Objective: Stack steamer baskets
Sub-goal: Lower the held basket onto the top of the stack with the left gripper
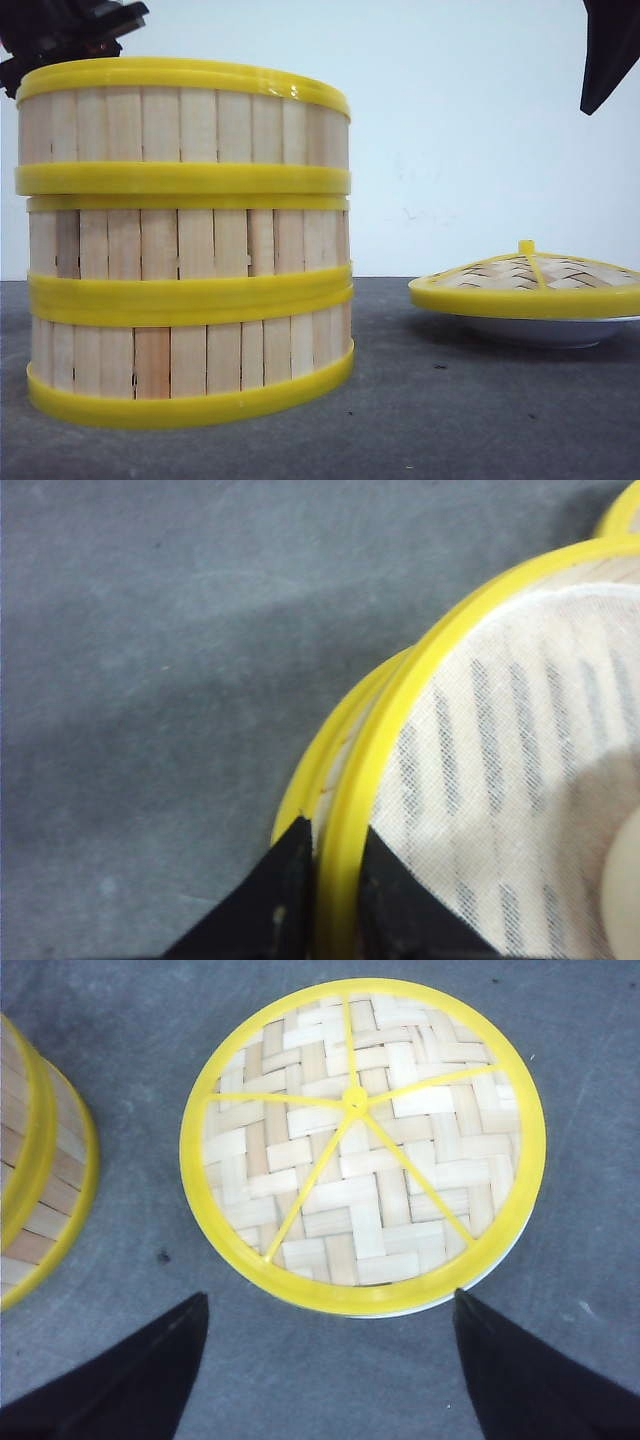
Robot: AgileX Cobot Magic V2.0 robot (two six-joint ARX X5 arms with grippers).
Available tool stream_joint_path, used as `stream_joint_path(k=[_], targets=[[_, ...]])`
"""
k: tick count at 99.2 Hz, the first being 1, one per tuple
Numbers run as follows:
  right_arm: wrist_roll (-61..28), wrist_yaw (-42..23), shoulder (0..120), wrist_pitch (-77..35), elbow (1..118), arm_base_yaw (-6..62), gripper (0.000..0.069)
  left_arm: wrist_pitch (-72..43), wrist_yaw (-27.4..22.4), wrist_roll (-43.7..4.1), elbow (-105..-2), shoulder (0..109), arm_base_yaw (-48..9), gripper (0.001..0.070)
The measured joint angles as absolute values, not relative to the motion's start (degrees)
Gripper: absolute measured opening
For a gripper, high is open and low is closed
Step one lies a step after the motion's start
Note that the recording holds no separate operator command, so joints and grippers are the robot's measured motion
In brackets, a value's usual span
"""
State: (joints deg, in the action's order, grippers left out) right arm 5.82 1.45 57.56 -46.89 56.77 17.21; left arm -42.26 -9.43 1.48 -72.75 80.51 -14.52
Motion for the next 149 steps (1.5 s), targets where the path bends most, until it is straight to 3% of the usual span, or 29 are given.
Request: stream_joint_path(k=[12, 63, 80, 113, 131, 149], targets=[[5.8, 1.5, 57.6, -46.9, 56.8, 17.2, 0.0482, -41.9, -7.5, 1.5, -72.8, 80.5, -14.8, 0.0025], [5.8, 1.5, 57.6, -46.9, 56.8, 17.2, 0.0482, -41.4, -7.5, 1.3, -72.8, 81.0, -14.8, 0.0033], [5.8, 1.5, 57.6, -46.9, 56.8, 17.2, 0.0482, -40.1, -7.4, 1.3, -72.8, 81.1, -14.8, 0.0094], [5.8, 1.5, 57.6, -47.0, 56.8, 17.2, 0.0482, -40.1, -7.2, 1.3, -72.8, 81.1, -14.8, 0.0113], [5.8, 1.5, 57.6, -46.9, 56.8, 17.2, 0.0482, -38.6, -6.8, 1.3, -72.8, 81.1, -14.7, 0.0218], [5.8, 1.5, 57.6, -46.9, 56.8, 17.2, 0.0482, -38.2, -6.7, 1.3, -72.8, 81.1, -14.7, 0.0239]])
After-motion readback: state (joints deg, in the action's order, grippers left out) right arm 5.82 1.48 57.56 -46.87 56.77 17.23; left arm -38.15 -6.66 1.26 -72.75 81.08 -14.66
